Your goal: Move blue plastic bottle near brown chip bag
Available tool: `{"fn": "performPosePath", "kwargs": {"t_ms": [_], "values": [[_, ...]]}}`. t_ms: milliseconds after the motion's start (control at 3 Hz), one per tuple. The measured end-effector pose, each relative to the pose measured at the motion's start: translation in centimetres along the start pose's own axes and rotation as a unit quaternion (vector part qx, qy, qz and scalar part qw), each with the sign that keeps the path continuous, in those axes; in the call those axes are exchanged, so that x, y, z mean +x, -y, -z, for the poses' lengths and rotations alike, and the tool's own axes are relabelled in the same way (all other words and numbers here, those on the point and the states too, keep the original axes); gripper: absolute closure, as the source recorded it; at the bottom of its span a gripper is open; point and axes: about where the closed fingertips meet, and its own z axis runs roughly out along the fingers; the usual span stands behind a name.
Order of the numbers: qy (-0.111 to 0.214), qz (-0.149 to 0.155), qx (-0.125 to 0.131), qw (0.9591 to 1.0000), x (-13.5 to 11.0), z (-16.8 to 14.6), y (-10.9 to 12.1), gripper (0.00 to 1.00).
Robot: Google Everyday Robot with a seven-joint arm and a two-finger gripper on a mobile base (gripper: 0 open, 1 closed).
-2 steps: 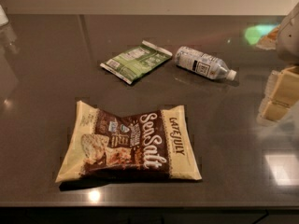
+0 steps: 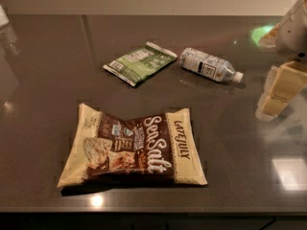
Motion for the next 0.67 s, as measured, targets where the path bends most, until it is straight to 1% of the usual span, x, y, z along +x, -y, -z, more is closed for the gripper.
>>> {"fn": "performPosePath", "kwargs": {"t_ms": [333,667], "values": [[0.021,-0.015,0.005,0.9997,-0.6,-1.6,2.9,0.0],[0.039,-0.028,0.015,0.9987,-1.5,-3.4,6.3,0.0]]}}
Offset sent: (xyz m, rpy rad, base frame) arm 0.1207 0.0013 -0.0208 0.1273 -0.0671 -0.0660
